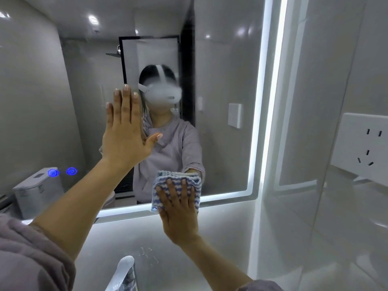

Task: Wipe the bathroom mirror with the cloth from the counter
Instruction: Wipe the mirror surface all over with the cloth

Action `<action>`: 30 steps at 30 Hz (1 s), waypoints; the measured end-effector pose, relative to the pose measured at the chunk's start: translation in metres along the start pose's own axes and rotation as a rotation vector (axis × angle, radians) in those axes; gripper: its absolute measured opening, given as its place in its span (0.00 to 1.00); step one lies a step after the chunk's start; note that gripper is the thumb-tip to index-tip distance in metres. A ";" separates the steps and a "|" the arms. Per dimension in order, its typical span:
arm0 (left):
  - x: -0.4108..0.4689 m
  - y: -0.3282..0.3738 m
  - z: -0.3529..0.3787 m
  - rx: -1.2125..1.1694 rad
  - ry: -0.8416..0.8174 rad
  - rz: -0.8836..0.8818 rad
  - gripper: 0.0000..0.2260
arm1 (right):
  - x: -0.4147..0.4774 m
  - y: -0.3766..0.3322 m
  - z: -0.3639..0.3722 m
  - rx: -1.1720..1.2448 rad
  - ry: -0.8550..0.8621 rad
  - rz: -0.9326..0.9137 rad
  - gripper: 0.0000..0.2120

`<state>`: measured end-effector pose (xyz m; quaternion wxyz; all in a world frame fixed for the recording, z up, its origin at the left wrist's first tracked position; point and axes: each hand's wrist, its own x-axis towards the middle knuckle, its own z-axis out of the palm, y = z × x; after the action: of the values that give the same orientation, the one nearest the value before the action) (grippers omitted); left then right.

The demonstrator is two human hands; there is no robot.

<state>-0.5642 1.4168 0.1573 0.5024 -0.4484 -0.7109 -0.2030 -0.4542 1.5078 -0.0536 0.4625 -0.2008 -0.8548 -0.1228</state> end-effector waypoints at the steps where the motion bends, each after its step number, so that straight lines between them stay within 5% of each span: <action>1: 0.000 0.000 0.000 -0.002 -0.003 -0.001 0.46 | 0.000 0.001 -0.001 -0.007 -0.012 -0.009 0.25; 19: 0.000 0.000 0.000 -0.007 -0.006 -0.012 0.46 | -0.005 0.148 -0.045 -0.091 0.073 0.070 0.29; 30: 0.000 0.000 0.001 -0.017 -0.002 -0.016 0.45 | 0.002 0.164 -0.053 -0.078 0.065 0.188 0.32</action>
<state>-0.5644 1.4177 0.1570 0.4960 -0.4472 -0.7132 -0.2129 -0.3417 1.6331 -0.0192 0.4912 -0.2938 -0.8114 -0.1187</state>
